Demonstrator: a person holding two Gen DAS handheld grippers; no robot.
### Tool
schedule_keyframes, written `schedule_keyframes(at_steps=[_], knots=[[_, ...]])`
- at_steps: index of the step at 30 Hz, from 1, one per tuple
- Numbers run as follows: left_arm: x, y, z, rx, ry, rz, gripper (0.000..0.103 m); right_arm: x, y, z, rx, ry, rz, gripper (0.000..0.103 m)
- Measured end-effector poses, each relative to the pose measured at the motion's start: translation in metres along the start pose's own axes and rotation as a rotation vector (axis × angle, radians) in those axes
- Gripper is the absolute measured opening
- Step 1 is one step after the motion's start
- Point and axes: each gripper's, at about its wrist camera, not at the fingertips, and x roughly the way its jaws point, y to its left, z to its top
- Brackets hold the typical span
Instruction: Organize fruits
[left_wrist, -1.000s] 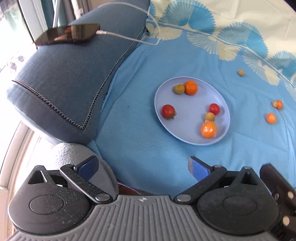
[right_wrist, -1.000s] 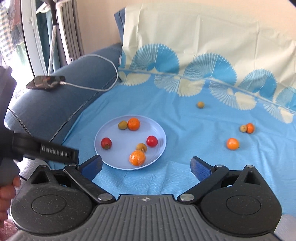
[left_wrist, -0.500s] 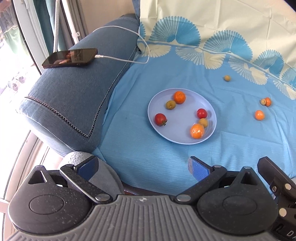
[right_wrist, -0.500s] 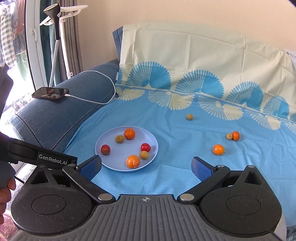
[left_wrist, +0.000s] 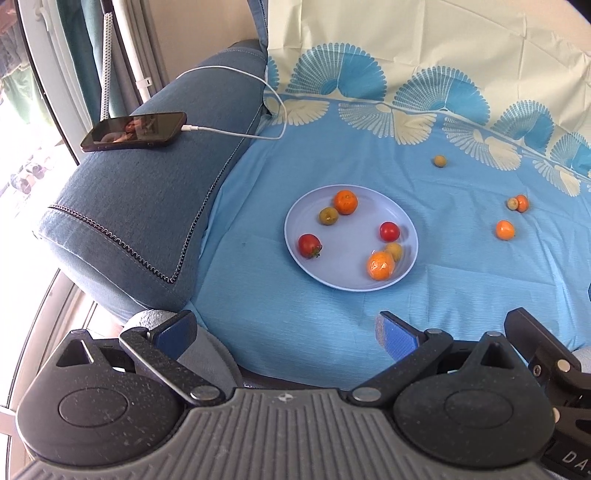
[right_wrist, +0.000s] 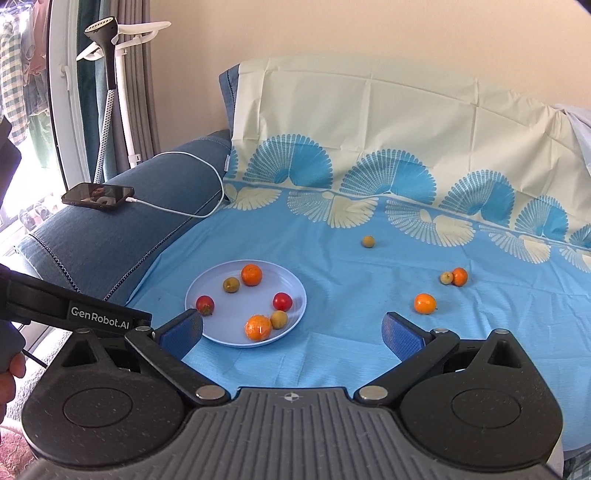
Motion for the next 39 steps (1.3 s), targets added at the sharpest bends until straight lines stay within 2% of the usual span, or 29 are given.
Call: schedule_keyframes(at_steps=[14,25,30,35,39], knots=[[0.006,-0.006,0.006,0.013,0.011,-0.006,0.103,0.001,-0.002,0.001,0.0,-0.001,-0.014,0.102],[0.033,-0.045,0.025,0.075,0.06,0.005,0.103,0.026,-0.054,-0.01,0.14,0.044,-0.09,0.102],[0.053,-0.07,0.047,0.092,0.082,-0.005,0.103,0.047,-0.095,-0.013,0.21,0.048,-0.175,0.102],[0.079,-0.107,0.085,0.094,0.084,-0.04,0.103,0.078,-0.152,-0.011,0.26,0.028,-0.31,0.102],[0.112,-0.148,0.124,0.087,0.074,-0.079,0.103,0.119,-0.203,-0.009,0.265,0.027,-0.427,0.102]])
